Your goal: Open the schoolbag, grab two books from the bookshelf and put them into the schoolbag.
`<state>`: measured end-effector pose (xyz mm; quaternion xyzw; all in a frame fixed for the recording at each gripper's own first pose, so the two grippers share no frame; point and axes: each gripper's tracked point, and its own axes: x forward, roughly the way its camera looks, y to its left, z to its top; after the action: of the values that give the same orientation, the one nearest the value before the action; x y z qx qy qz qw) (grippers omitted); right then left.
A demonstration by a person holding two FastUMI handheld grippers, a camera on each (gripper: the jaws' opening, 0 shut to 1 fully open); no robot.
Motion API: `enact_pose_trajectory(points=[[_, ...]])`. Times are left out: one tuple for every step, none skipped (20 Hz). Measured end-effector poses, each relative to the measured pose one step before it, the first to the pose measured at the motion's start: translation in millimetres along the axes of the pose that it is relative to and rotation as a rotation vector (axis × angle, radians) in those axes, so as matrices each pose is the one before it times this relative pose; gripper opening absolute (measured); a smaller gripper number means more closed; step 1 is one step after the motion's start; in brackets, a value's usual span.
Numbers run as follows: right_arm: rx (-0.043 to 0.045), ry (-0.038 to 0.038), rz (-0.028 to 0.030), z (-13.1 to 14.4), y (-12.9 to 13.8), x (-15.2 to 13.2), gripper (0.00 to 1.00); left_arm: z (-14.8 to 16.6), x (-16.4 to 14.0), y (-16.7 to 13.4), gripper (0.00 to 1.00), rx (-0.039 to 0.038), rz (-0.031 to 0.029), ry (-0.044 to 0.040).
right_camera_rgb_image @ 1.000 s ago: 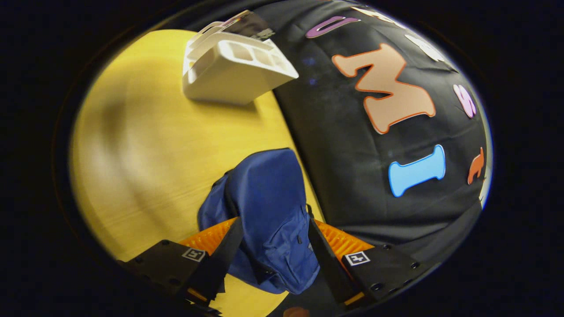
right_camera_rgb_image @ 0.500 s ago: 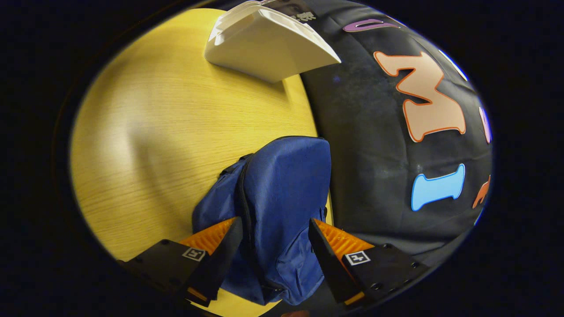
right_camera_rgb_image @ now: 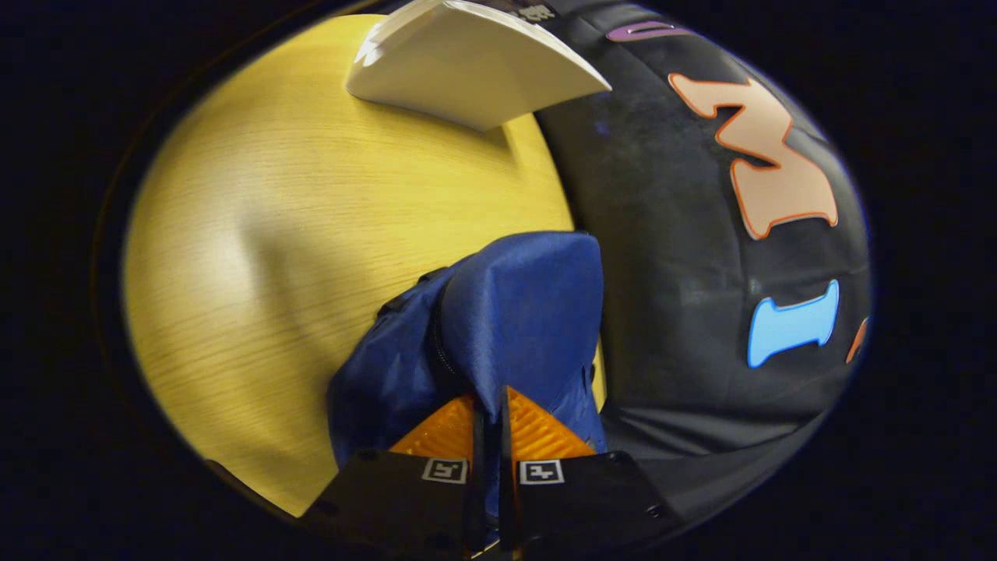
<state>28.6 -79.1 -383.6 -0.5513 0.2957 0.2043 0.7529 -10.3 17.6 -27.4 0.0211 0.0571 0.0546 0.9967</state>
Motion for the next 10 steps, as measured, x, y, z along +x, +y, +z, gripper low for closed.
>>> enact_pose_trajectory(points=[[0.03678,0.01873,0.02963,-1.13,4.59,0.17,0.07,-0.61,0.66,-1.98,0.95,0.00144,-0.00554,0.00405],[0.01831,0.00753,0.02367,-0.42,-0.55,3.14,0.1,0.71,0.37,-0.88,0.95,0.00439,-0.00276,0.00035],[0.01831,0.00706,0.02229,-1.2,1.36,-2.11,0.05,1.41,-0.85,0.78,0.95,0.00142,-0.00052,-0.0062],[0.01128,0.00121,0.01684,1.15,0.52,1.39,0.05,1.83,-0.14,1.34,0.95,-0.00201,0.00138,-0.00638],[0.01924,0.00714,0.01565,1.05,-0.02,1.35,0.0,-1.18,0.28,0.47,0.96,-0.00135,0.00102,-0.00108],[0.02372,0.01249,0.01439,-1.22,-0.29,-0.2,0.07,-0.61,0.21,1.14,0.96,-0.00012,0.00401,0.00316],[0.03296,-0.00411,0.0145,1.92,-1.19,0.79,0.0,-1.38,-0.27,1.65,0.96,-0.00091,0.00314,0.00292],[0.03995,0.00066,0.016,-2.08,-1.81,0.9,0.04,-0.47,-0.21,1.81,0.93,-0.00108,0.00556,0.00201],[0.05037,0.00327,0.01685,0.28,-2.96,-0.88,0.0,-1.07,-0.85,1.83,0.96,-0.00163,0.00418,-0.00009],[0.04975,-0.00728,0.01827,0.91,-0.74,-2.71,0.03,2.3,2.27,2.42,0.96,-0.00123,0.00434,-0.00067]])
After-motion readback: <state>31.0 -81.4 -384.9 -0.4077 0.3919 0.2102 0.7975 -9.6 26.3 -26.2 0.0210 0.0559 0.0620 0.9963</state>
